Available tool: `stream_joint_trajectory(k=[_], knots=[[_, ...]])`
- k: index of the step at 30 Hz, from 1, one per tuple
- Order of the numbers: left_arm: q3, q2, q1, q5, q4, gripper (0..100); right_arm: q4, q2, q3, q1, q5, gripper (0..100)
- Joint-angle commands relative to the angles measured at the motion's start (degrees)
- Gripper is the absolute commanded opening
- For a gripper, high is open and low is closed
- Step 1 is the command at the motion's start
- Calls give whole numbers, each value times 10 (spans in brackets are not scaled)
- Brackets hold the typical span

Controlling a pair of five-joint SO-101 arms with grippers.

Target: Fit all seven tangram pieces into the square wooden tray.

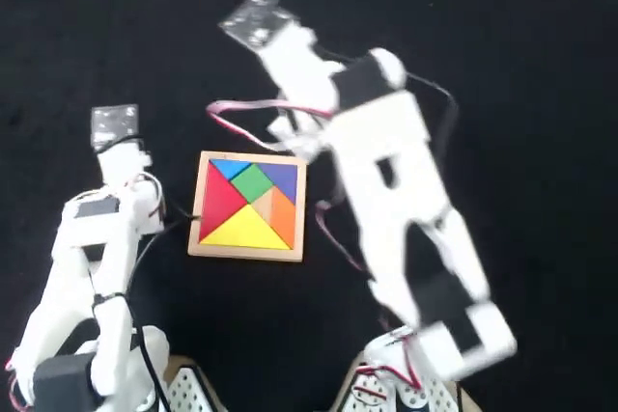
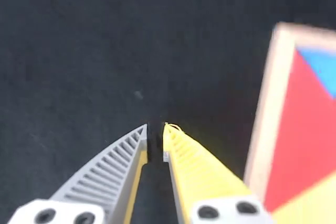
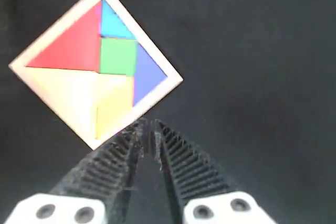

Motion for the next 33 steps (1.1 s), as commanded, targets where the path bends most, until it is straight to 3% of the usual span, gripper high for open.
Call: stream_joint_trajectory(k=[1,5,11,17,24,28,33], knots=[[-42,28,44,-31,46,65,-86,-133,175,59,-4,11],[-80,65,62,-48,77,65,-148,-215,322,106,-2,11],[-136,149,186,3,130,64,-194,-300,441,142,-1,11],[-208,215,164,8,199,64,-196,-354,489,164,-1,11],[-215,212,226,8,212,63,-196,-371,510,164,-1,11],[-210,155,211,21,221,63,-197,-371,520,164,-4,11],[-245,26,97,23,251,64,-193,-371,495,165,-6,11]])
